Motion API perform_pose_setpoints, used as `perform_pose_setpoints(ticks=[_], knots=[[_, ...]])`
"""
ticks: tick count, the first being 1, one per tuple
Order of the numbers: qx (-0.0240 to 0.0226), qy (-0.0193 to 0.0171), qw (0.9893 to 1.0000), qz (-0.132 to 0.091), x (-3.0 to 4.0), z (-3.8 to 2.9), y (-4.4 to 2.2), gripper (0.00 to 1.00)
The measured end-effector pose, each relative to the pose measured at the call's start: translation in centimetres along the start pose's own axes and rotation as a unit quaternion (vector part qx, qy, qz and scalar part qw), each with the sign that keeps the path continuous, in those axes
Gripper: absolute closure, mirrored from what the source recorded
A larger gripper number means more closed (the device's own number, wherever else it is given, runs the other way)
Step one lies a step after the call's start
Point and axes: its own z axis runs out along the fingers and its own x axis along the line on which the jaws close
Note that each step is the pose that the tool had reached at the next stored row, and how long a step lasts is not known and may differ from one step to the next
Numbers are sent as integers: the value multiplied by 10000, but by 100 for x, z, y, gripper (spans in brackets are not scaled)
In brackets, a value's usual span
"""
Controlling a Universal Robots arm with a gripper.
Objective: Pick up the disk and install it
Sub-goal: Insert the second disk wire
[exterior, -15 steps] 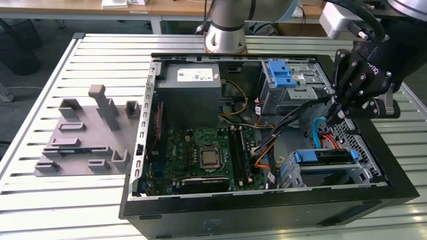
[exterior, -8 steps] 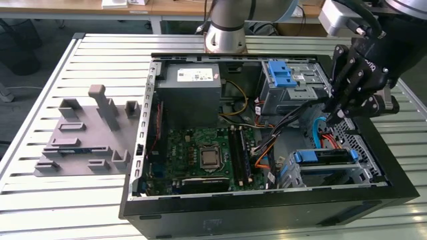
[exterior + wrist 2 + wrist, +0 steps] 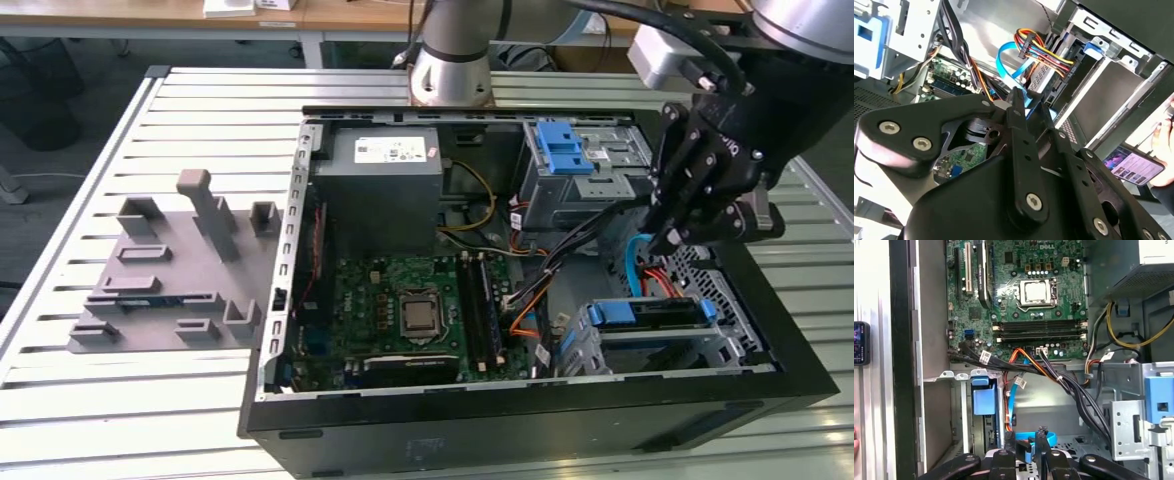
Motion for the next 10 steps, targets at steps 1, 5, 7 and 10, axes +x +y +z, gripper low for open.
perform_pose_setpoints(ticks=[1, 5, 7, 10], knots=[[2, 25, 10000, 1, 0, 12, -1, 70], [7, 105, 9999, 4, -4, 58, -2, 72], [9, 130, 9999, 5, -7, 77, -3, 79], [9, 136, 9999, 5, -8, 100, -4, 79]])
